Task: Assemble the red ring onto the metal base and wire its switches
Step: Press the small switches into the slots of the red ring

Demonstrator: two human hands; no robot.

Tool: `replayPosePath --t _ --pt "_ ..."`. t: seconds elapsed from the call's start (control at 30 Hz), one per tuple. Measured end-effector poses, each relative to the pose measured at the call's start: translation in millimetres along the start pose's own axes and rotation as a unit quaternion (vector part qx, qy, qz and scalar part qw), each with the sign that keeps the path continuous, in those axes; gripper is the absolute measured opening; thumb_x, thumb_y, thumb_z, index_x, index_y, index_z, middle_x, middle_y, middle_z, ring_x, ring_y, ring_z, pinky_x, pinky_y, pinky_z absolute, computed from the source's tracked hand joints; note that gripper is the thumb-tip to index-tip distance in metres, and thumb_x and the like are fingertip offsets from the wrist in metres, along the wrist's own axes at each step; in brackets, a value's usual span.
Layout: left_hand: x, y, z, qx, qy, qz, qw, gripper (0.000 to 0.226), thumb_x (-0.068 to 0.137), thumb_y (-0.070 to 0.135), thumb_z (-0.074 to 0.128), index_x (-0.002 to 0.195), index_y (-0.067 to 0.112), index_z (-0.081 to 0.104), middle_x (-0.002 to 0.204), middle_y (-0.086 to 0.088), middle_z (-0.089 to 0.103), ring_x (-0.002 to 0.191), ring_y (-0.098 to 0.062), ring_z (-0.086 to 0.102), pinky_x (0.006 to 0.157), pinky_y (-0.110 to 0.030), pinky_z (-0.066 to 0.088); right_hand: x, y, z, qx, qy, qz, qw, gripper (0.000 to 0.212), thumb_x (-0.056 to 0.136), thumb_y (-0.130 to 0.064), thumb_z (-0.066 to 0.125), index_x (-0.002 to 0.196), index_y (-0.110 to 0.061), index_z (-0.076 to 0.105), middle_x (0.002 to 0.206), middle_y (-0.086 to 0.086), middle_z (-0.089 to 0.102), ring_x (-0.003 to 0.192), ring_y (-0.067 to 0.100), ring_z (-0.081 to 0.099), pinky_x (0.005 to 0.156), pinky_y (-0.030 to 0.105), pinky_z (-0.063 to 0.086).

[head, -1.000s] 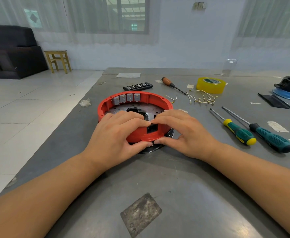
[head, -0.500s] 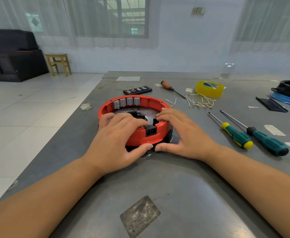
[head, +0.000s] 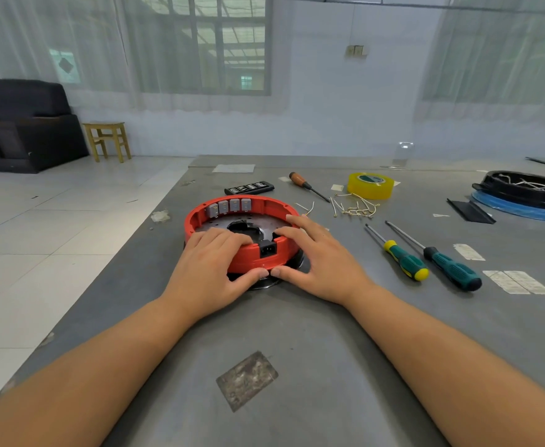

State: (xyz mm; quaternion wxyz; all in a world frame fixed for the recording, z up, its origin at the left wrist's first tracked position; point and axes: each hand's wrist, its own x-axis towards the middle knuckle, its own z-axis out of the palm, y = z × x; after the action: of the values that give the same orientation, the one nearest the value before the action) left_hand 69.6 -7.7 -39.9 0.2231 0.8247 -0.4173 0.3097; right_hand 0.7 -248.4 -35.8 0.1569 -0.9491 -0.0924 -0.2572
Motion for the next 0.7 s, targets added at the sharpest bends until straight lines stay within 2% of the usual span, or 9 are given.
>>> replayPosePath --t 0.13,0.27,0.33,0.4,0.5,0.6,0.7 --pt "-2.5 -0.1 -0.7 0.005 -0.010 0.003 1.000 0.055 0.088 0.066 0.059 0.117 0.020 0.068 0.108 0.007 0.069 0.109 -0.021 0.062 0.099 -0.040 0.040 -2.4 -0.7 -2.9 0.041 -0.022 0.014 0.999 0.063 0.091 -0.073 0.048 0.146 -0.044 0.042 0.163 -0.014 0.026 0.149 0.010 0.027 0.120 0.037 0.032" --pt "-0.4 -2.8 0.6 -0.015 -0.010 0.011 1.000 0.051 0.088 0.063 0.060 0.115 0.021 0.068 0.106 0.009 0.067 0.110 -0.016 0.058 0.099 -0.034 0.036 -0.8 0.5 1.9 0.106 -0.013 0.045 0.993 0.057 0.100 -0.065 0.039 0.151 -0.040 0.037 0.163 -0.017 0.023 0.149 0.002 0.025 0.120 0.030 0.029" --pt "-0.2 -4.8 -0.4 -0.033 -0.006 0.017 0.999 0.048 0.087 0.062 0.060 0.113 0.023 0.067 0.103 0.014 0.063 0.108 -0.012 0.054 0.097 -0.031 0.034 2.4 2.7 3.1 0.172 0.003 0.090 0.981 0.061 0.101 -0.062 0.040 0.155 -0.034 0.033 0.163 -0.014 0.023 0.148 0.003 0.029 0.120 0.034 0.033" --pt "-0.8 -5.8 -1.9 -0.045 -0.003 0.023 0.999 0.045 0.086 0.061 0.061 0.110 0.023 0.066 0.101 0.020 0.055 0.105 -0.009 0.051 0.095 -0.031 0.033 5.2 5.8 3.7 0.218 0.007 0.134 0.967 0.064 0.099 -0.063 0.042 0.155 -0.033 0.033 0.159 -0.011 0.032 0.144 0.006 0.039 0.118 0.040 0.039" --pt "-0.6 -4.3 -3.0 -0.043 -0.003 0.025 0.999 0.044 0.085 0.061 0.063 0.107 0.023 0.068 0.098 0.019 0.058 0.101 -0.007 0.051 0.094 -0.034 0.036 6.0 9.1 6.3 0.254 -0.003 0.153 0.955 0.070 0.093 -0.072 0.048 0.153 -0.039 0.034 0.152 -0.014 0.045 0.136 -0.001 0.046 0.115 0.037 0.043" --pt "0.8 -2.7 -4.8 -0.048 -0.002 0.026 0.999 0.042 0.082 0.058 0.065 0.104 0.023 0.069 0.097 0.016 0.062 0.101 -0.008 0.051 0.093 -0.034 0.037 4.6 11.5 6.2 0.236 -0.004 0.152 0.960 0.065 0.089 -0.078 0.049 0.147 -0.053 0.036 0.145 -0.027 0.043 0.135 -0.007 0.044 0.111 0.030 0.045" --pt "0.7 -4.8 -6.9 -0.066 -0.007 0.027 0.997 0.038 0.079 0.056 0.067 0.102 0.025 0.066 0.104 0.022 0.050 0.108 -0.009 0.046 0.098 -0.029 0.032 2.2 9.8 2.6 0.221 0.008 0.145 0.964 0.057 0.086 -0.080 0.051 0.138 -0.059 0.042 0.134 -0.039 0.039 0.128 -0.012 0.046 0.100 0.017 0.048"
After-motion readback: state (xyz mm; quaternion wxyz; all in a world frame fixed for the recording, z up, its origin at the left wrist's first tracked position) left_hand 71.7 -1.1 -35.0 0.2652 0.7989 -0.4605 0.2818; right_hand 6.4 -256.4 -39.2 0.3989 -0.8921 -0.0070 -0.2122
